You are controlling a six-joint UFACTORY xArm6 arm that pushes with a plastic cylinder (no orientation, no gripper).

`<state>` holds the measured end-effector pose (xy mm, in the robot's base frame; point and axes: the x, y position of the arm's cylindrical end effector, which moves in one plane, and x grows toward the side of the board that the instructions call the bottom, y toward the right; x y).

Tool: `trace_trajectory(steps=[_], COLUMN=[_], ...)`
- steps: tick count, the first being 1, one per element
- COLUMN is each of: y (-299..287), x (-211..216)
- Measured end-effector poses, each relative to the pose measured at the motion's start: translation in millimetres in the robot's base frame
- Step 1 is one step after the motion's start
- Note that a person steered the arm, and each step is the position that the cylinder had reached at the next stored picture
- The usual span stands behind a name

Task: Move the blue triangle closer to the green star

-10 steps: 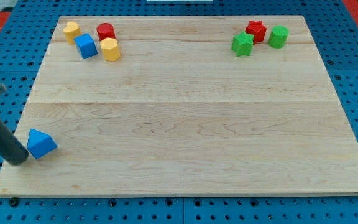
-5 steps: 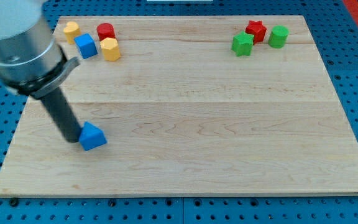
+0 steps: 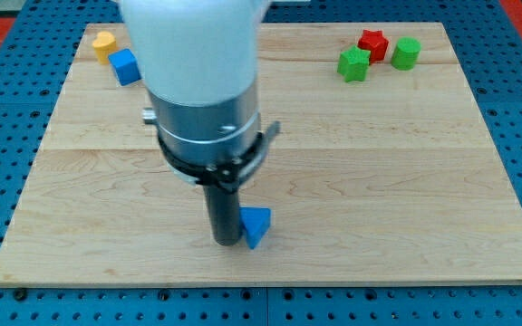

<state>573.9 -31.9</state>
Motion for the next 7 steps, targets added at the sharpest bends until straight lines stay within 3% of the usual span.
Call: trace_trajectory(steps=[1,2,3,4,7], y=[22.1,37.9,73.1,79.5,135.6], x=[8.6,-41.6,-61.0,-36.2,-167.1])
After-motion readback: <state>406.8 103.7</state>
